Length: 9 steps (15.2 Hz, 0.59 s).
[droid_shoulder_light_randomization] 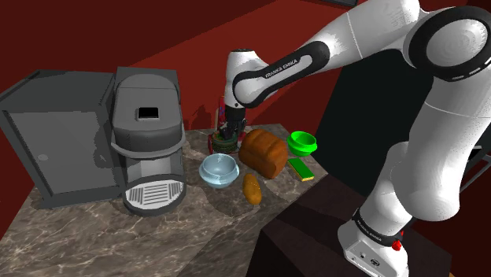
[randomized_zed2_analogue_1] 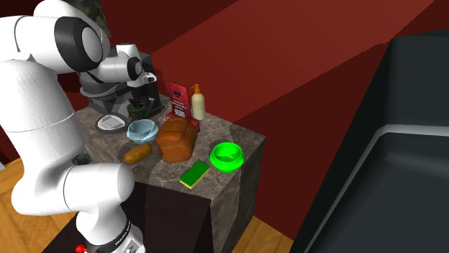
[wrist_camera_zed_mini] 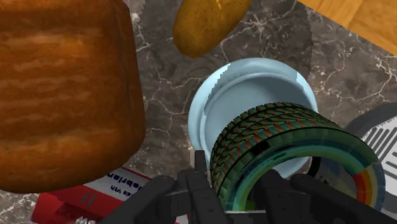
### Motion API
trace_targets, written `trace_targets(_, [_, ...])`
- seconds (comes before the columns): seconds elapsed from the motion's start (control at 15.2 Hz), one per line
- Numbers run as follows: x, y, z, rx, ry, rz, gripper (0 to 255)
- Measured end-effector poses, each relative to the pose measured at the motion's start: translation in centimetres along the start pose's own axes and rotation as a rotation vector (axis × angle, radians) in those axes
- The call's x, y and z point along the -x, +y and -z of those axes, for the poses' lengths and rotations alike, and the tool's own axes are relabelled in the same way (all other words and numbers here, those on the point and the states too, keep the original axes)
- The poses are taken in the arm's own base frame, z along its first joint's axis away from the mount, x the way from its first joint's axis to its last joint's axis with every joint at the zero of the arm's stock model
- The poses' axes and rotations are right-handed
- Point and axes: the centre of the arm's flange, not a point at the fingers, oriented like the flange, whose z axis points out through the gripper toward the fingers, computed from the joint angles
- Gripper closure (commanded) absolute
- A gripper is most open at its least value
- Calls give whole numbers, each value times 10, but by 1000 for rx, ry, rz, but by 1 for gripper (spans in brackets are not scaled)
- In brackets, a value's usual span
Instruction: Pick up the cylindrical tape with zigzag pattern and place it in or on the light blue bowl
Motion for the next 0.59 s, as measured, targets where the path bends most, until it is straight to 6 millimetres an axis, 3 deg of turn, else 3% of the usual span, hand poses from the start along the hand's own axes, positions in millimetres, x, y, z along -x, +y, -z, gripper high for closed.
trace_targets(0.2, [2,-11,-11,1,-4,-1,255])
trace_targets(0.59, [0,-13,-42,1,-4,-1,255])
